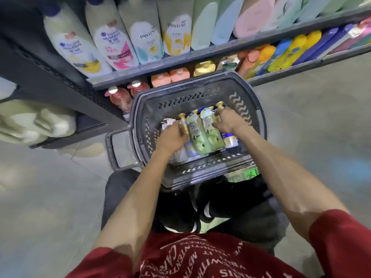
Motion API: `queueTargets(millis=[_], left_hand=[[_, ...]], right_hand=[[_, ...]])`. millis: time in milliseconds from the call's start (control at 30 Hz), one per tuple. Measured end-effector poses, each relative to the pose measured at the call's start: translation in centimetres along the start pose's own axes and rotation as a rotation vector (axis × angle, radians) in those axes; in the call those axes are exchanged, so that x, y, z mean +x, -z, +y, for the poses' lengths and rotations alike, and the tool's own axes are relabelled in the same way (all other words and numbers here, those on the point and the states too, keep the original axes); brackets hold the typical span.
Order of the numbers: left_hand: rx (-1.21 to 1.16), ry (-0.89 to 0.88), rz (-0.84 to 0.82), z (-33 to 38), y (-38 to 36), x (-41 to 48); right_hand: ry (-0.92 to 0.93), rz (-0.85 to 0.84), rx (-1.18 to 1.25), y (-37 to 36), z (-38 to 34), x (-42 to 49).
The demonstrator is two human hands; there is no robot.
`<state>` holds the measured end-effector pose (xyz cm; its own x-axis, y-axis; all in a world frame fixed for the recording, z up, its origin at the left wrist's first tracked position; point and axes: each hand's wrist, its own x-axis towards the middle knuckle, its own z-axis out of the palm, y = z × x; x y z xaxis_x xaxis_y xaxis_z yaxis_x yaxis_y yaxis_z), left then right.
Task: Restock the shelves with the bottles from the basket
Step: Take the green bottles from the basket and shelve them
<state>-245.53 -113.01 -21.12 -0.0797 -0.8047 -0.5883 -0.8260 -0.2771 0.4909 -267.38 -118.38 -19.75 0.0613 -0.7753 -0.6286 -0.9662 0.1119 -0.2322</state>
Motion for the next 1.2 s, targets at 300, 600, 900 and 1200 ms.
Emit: queueTargets(millis=[300,600,900,1200], left_hand=[[-0.001,-0.001,0.029,-3.9,-9.4,11.3],[-0.278,0.031,0.071,-5.5,-14.6,14.7],[-0.394,0.117,0.077,-4.2,-16.0,15.9],[-0.419,0.155,0.089,-4.3,-16.5,16.3]], right_hand=[[0.016,0.077,-0.022,-8.1,4.7,11.0],[0.012,0.103,0.054,-11.2,6.6,15.2],[0.026,0.049,0.2,-11.8,6.4,16.6],[0.072,0.088,0.152,-12.0,6.7,16.7]])
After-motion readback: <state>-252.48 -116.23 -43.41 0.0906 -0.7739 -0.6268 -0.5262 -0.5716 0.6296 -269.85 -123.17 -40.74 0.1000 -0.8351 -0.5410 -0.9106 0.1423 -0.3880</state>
